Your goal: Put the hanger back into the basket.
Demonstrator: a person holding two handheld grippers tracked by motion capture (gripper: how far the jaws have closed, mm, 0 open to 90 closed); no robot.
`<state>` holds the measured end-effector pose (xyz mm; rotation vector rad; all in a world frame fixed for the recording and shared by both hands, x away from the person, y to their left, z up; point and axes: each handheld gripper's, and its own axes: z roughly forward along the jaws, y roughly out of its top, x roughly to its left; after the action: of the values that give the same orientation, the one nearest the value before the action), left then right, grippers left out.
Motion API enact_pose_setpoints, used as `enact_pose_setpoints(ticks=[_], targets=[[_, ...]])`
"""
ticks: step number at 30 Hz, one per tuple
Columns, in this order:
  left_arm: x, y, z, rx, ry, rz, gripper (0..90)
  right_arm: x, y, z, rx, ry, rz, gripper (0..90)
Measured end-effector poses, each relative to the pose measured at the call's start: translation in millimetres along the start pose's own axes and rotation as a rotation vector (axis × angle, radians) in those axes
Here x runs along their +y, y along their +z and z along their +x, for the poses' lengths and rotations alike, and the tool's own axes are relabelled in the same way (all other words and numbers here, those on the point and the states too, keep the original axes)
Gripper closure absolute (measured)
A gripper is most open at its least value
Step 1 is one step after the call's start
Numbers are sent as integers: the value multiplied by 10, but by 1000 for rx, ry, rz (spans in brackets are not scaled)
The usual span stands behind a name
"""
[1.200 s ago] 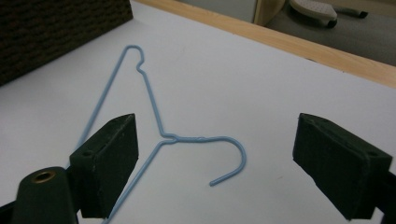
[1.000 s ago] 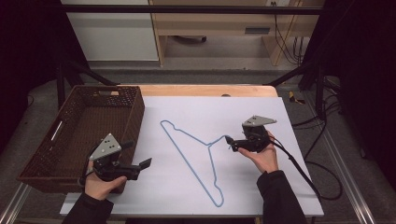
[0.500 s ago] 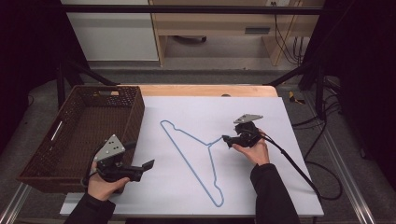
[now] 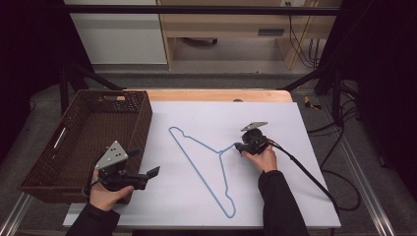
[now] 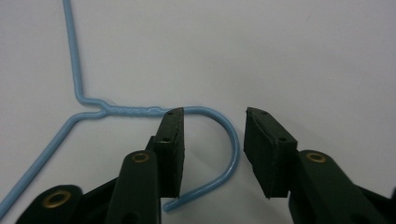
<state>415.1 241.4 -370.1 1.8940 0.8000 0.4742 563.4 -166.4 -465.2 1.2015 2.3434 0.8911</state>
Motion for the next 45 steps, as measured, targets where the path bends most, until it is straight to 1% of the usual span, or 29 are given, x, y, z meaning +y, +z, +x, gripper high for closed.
enact_pose_setpoints(ticks=[2,3,6,8,9,13,17,20,21,22,24,26,28,30,32,35,40,45], targets=[[1,-5,3,3,0,-3,75,-2,15,-5,-8,6,14,626],[1,-8,7,5,2,-2,75,-6,24,-14,-9,-1,17,641],[1,-11,8,7,-2,-5,75,-13,41,-18,-15,-2,33,691],[1,-12,9,6,-1,-4,75,-18,52,-18,-20,-5,35,708],[1,-11,8,7,-2,-6,76,-16,52,-20,-29,-7,37,735],[-1,-10,12,8,-3,-4,77,-14,58,-32,-29,-8,38,755],[-4,-8,13,6,-3,-3,78,-5,65,-51,-18,14,42,786],[-4,-5,12,6,-3,-1,78,2,72,-64,-14,12,41,800],[-4,-3,12,6,-3,-1,79,4,73,-68,-16,14,43,832],[-4,-1,11,7,-4,-1,79,4,73,-68,-16,14,43,832],[-6,3,9,7,-1,2,79,4,76,-61,-22,23,43,867],[-6,9,3,7,-3,0,79,6,76,-62,-24,25,46,869],[-7,11,1,6,-4,1,79,12,71,-61,-13,42,50,872],[-7,12,-1,7,-4,1,80,13,73,-60,-17,40,50,874],[-8,15,-4,8,-4,1,80,12,70,-58,-11,48,47,875],[-9,22,-8,5,-2,5,81,9,63,-61,-21,38,44,876],[-13,51,-35,0,1,12,82,38,-29,-55,-23,40,8,877],[-15,131,-103,-9,1,24,88,81,-159,-27,-24,29,-22,878]])
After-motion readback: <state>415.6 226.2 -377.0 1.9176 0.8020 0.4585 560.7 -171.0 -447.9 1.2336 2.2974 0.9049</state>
